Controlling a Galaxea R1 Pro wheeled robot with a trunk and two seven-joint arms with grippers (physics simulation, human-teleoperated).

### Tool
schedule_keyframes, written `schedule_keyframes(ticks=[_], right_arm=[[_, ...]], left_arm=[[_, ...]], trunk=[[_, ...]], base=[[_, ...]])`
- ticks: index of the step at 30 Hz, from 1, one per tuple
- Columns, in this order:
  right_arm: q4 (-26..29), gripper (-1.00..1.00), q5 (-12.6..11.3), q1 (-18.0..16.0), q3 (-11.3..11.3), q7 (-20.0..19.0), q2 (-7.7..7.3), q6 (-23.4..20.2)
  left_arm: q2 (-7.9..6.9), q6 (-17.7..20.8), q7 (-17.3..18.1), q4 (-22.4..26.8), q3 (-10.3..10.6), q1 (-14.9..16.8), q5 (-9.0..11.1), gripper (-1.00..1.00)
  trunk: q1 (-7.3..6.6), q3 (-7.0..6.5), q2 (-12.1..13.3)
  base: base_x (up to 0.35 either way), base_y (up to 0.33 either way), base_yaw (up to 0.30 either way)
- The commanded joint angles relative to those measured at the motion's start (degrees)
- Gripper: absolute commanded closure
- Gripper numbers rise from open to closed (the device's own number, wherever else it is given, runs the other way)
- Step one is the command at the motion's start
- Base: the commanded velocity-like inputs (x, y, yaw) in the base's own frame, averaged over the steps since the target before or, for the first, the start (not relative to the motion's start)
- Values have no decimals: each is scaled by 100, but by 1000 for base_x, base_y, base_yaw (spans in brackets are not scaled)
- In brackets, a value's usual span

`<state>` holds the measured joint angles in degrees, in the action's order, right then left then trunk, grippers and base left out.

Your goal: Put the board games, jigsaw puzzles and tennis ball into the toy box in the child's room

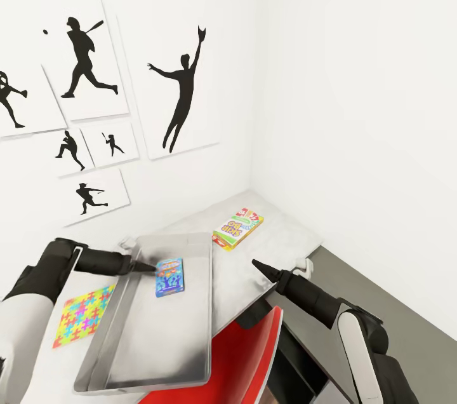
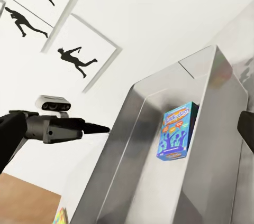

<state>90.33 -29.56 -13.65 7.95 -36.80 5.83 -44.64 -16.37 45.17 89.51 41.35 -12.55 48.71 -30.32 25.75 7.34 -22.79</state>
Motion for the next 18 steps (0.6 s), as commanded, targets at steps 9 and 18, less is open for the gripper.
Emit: schedule_keyframes(ticks=[9, 18], right_arm=[[2, -100, -6, -6, 14, 15, 6, -36], [-7, -100, -6, -11, 9, 28, 10, -34]], left_arm=[[-5, 26, 49, 5, -442, -119, 574, -100], [2, 52, 49, 12, -477, -260, 765, -100]], trunk=[[4, -34, -13], [4, -106, -13]], base=[[0, 0, -86], [-34, 0, -132]])
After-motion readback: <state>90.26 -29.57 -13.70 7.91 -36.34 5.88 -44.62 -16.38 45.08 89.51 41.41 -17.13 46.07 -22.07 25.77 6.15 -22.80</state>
